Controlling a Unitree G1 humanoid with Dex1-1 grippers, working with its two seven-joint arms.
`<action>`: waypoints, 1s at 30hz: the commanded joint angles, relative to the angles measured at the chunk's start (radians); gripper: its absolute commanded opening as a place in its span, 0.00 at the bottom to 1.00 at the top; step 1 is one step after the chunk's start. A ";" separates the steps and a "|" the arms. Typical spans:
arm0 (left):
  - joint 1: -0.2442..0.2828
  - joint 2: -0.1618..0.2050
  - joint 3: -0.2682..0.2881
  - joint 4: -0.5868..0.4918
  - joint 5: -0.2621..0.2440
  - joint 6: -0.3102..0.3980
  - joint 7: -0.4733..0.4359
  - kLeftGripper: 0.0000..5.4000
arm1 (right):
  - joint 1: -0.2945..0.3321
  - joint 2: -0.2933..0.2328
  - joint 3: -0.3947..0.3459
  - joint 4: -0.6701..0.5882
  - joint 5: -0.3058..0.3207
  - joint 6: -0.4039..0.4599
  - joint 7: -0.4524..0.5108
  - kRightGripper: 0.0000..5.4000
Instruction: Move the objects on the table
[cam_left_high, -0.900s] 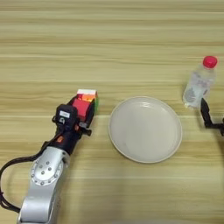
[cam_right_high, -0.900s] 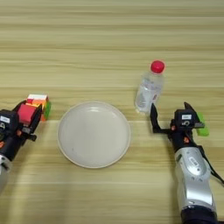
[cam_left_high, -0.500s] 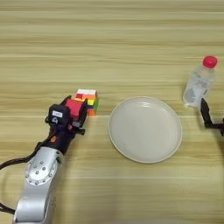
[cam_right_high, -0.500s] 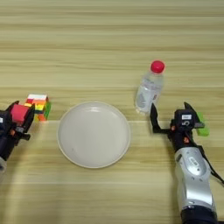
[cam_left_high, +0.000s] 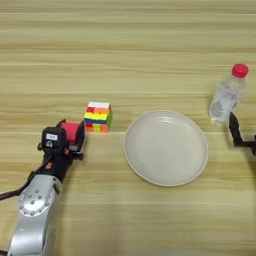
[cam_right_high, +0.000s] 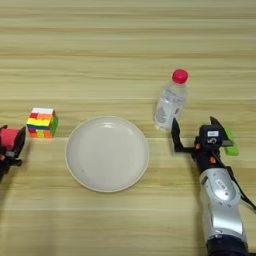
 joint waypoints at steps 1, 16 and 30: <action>-0.005 0.001 0.004 0.026 -0.011 -0.008 -0.001 0.42 | -0.015 -0.003 0.003 0.005 -0.002 0.000 0.004 1.00; -0.062 0.000 0.021 0.205 -0.030 -0.075 -0.008 0.42 | -0.013 -0.003 0.002 0.007 -0.003 -0.002 0.002 1.00; -0.064 0.004 0.004 0.219 -0.006 -0.123 -0.011 0.63 | -0.012 -0.002 0.002 0.008 -0.003 -0.004 0.002 1.00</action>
